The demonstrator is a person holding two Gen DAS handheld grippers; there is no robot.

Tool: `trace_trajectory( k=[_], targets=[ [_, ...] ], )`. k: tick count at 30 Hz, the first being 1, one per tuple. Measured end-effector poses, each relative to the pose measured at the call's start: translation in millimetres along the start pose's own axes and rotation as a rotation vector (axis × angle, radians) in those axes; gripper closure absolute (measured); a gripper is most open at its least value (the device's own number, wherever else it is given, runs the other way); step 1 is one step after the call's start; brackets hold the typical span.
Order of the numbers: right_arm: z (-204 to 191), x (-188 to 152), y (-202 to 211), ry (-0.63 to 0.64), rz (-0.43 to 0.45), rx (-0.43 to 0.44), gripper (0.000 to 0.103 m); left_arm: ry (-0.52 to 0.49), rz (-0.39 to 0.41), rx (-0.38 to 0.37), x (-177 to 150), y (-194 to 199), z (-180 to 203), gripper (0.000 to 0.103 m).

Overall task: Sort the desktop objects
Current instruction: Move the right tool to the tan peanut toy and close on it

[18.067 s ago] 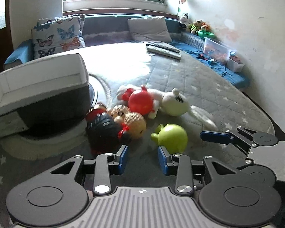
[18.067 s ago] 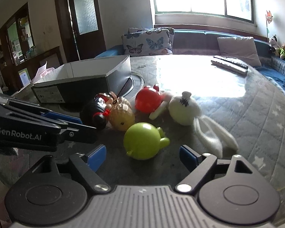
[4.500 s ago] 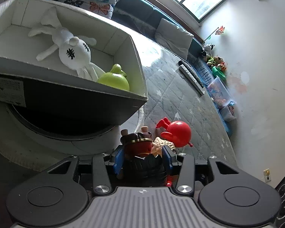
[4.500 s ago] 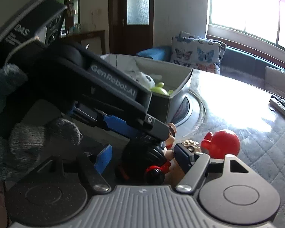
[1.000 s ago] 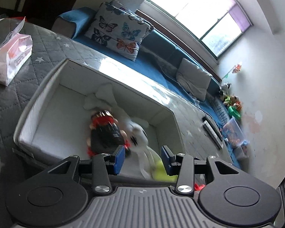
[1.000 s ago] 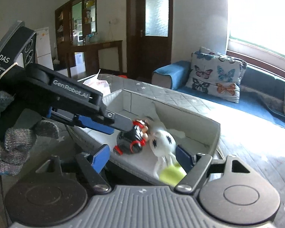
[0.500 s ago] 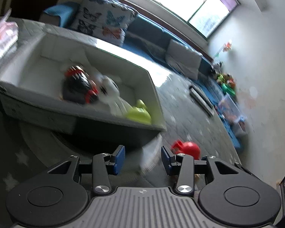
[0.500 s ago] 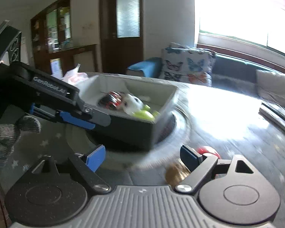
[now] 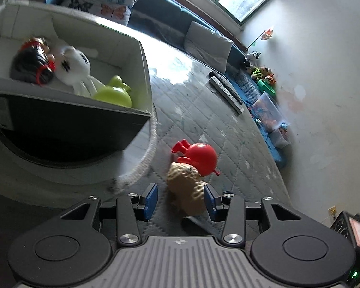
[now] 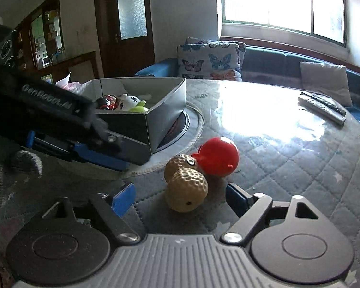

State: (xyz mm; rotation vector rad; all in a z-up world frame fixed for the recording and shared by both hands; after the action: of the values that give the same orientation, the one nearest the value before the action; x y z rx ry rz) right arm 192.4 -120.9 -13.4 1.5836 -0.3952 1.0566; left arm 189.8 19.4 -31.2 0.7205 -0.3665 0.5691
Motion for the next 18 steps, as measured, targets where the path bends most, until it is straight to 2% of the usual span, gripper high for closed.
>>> trace_trajectory(
  k=[2, 6, 8, 12, 18],
  targets=[
    [1, -1, -3, -0.009, -0.004, 0.006, 0.023, 0.019, 0.000, -0.016, 1, -5, 1, 0.058],
    [6, -1, -9, -0.035, -0.012, 0.014, 0.035, 0.036, 0.006, -0.029, 7, -14, 2, 0.058],
    [8, -2, -13, -0.045, -0.019, 0.018, 0.037, 0.043, 0.016, -0.035, 10, -16, 3, 0.058],
    [10, -2, -17, -0.055, -0.027, 0.025, 0.042, 0.067, 0.016, -0.025, 14, -25, -4, 0.058],
    [11, 0, -19, -0.065, -0.033, 0.043, 0.056, 0.090, -0.001, -0.025, 15, -35, -10, 0.058]
  ],
)
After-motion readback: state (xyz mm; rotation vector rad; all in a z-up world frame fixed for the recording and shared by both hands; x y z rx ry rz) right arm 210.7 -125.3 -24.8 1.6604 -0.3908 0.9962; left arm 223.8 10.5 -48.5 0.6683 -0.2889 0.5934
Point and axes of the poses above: each gripper's, at about its wrist camera, not at the fingertips, and y roughly against the way its jaws point, z to its right, x to its top, the point moved 7 cm from there along -y, roughly the way its jaws point, and after that the axes turned 10 degrees about -x, right-handed, at the moved point
